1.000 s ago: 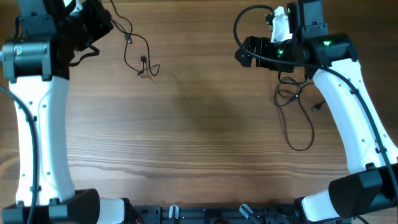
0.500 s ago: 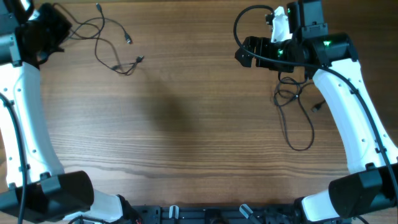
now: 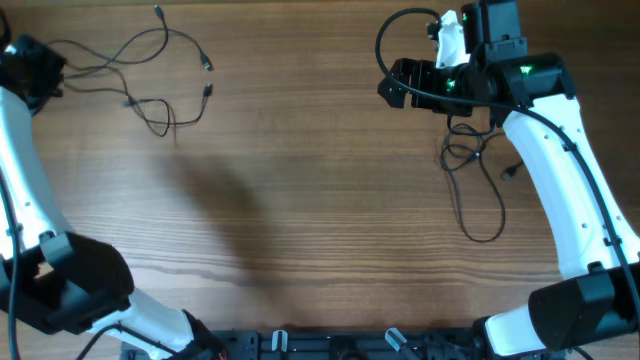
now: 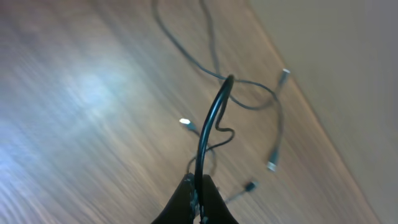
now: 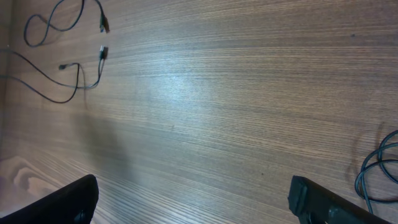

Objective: Untangle cables
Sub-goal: 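Lower the cable at the upper-left and open the left gripper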

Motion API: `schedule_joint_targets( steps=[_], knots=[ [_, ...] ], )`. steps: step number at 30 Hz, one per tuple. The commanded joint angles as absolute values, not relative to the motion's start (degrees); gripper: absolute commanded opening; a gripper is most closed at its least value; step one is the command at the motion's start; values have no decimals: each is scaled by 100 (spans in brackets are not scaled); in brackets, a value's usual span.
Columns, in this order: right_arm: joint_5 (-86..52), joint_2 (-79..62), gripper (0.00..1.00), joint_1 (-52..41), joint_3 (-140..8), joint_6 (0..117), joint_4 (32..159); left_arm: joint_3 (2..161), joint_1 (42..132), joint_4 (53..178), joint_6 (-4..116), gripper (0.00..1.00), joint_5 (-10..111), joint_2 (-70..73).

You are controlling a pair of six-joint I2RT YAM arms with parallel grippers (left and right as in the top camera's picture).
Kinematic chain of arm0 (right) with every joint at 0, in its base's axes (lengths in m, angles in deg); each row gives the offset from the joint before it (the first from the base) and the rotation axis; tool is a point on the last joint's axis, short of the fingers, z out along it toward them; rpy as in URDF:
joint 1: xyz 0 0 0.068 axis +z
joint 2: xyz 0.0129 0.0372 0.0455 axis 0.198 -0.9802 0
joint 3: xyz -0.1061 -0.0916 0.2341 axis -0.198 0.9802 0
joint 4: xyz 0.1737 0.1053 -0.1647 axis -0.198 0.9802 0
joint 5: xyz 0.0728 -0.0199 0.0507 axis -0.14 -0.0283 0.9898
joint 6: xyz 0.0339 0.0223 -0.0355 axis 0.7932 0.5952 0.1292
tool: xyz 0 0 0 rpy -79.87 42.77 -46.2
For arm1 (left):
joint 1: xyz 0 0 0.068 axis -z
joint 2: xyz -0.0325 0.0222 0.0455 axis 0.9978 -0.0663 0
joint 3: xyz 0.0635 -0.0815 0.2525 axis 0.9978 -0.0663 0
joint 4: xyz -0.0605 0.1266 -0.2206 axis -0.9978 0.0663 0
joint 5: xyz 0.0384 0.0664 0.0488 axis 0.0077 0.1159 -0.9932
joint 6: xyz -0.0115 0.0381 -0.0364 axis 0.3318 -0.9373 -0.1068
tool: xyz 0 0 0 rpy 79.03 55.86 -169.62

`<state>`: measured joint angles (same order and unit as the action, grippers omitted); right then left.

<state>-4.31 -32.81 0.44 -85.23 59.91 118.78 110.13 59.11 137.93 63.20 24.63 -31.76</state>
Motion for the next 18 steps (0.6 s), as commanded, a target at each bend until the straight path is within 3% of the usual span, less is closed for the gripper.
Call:
schedule_joint_targets(
  steps=[1,10,18],
  knots=[
    [-472,-3305,100,57,-8532,6021,11865,11051,5651,13668,6357,4,2198,-3382],
    [-472,-3305,100,57,-8532,6021,11863,11051,5233,13436,6355,4,2115,-3845],
    [-472,-3305,100,57,-8532,6021,11863,11051,4962,13345,6353,4,1110,-4354]
  ],
)
